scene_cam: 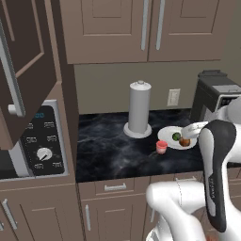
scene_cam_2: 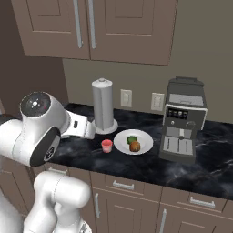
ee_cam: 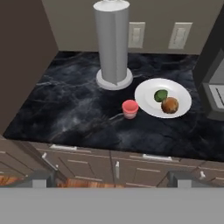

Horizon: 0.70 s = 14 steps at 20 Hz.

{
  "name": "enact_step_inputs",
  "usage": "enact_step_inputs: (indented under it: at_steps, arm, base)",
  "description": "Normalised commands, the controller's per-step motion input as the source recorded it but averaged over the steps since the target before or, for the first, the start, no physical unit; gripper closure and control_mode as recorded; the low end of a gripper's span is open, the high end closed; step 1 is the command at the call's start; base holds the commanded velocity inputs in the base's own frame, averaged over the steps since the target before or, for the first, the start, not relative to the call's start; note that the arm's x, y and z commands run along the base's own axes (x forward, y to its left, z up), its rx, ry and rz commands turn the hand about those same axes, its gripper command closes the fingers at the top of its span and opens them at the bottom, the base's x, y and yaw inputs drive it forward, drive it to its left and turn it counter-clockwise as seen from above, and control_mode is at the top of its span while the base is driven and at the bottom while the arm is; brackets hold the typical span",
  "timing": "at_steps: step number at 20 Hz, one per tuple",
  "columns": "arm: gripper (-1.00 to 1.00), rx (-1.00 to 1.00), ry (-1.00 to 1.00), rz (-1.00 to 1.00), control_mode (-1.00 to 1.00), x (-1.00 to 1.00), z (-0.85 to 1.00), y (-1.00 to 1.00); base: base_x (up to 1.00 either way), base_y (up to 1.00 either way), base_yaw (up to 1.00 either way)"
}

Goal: Pick the avocado and bread from the counter and place them on the plate. Then pick the jam from the cabinet and place it next to the plate. Lastly close the cabinet door.

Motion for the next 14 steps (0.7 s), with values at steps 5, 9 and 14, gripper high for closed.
enact_step_inputs:
  at_steps: [5, 9, 14]
  arm:
    - [-1.00, -0.03, 0.00, -0.08, -1.00, -0.52, 0.53, 0.25]
    - [-1.00, -0.08, -0.02, -0.12, -1.00, -0.41, 0.37, 0.23]
    - [-1.00, -0.08, -0.01, -0.12, -1.00, -0.29, 0.33, 0.13]
  base:
    - [0.00, 0.00, 0.00]
    - [0.00, 0.00, 0.00]
    - [0.00, 0.00, 0.00]
